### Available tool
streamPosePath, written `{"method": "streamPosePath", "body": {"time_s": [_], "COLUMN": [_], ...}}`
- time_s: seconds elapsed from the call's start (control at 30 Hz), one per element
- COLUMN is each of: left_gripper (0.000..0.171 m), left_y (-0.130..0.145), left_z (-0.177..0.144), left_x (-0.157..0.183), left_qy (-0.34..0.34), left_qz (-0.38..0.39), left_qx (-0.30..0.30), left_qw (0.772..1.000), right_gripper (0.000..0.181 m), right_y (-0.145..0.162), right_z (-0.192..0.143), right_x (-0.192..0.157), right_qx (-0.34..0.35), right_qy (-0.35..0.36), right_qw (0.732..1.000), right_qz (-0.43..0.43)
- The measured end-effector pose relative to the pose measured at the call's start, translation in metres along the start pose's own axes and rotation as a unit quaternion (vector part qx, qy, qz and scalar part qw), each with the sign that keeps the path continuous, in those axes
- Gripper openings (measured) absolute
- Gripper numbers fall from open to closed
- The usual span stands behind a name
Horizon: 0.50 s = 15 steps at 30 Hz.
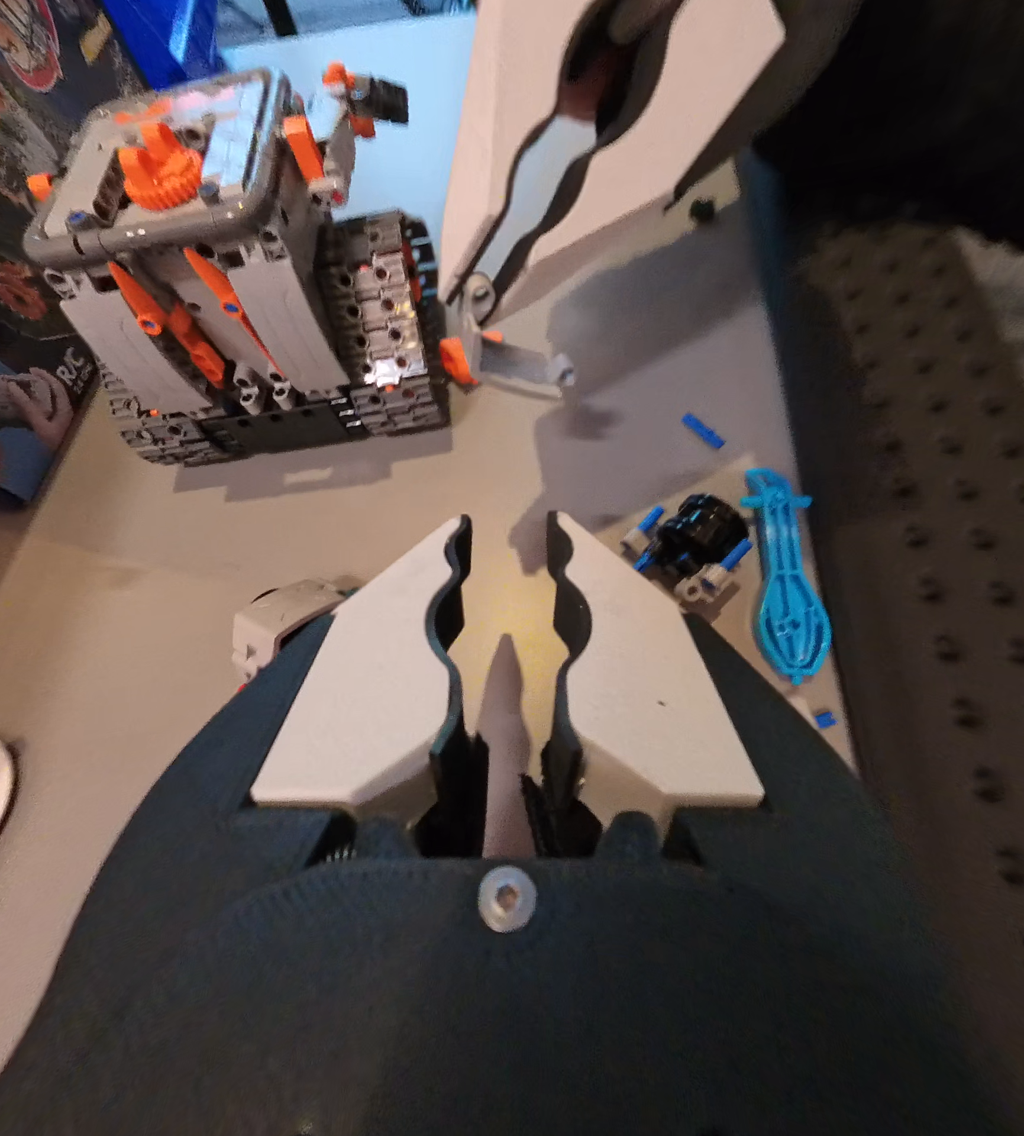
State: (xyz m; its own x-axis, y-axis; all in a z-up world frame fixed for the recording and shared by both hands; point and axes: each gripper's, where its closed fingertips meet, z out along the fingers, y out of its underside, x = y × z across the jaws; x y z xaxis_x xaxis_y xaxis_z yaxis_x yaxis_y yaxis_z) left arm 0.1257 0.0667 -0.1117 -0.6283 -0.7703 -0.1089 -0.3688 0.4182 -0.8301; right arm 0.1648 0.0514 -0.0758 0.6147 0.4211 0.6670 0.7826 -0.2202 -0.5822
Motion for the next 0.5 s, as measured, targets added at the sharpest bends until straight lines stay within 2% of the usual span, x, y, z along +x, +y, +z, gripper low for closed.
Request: {"method": "streamPosePath", "body": {"time_s": [0.23, 0.33, 0.5], "left_gripper": [0.026, 0.02, 0.007], "left_y": [-0.028, -0.036, -0.038], "left_z": [-0.003, -0.006, -0.005], "left_x": [0.011, 0.016, 0.02], "left_qy": [0.049, 0.078, 0.09], "left_qz": [-0.061, -0.083, -0.079], "left_qx": [0.081, 0.109, 0.116], "left_qw": [0.994, 0.987, 0.986], "right_gripper": [0.004, 0.004, 0.004], "right_y": [-0.033, -0.038, -0.049], "right_z": [-0.007, -0.006, -0.006], "right_x": [-0.002, -0.002, -0.008], "right_qx": [0.023, 0.011, 0.023], "right_qy": [0.089, 0.119, 0.128], "right_qw": [0.99, 0.983, 0.978], "right_qz": [-0.103, -0.14, -0.164]}}
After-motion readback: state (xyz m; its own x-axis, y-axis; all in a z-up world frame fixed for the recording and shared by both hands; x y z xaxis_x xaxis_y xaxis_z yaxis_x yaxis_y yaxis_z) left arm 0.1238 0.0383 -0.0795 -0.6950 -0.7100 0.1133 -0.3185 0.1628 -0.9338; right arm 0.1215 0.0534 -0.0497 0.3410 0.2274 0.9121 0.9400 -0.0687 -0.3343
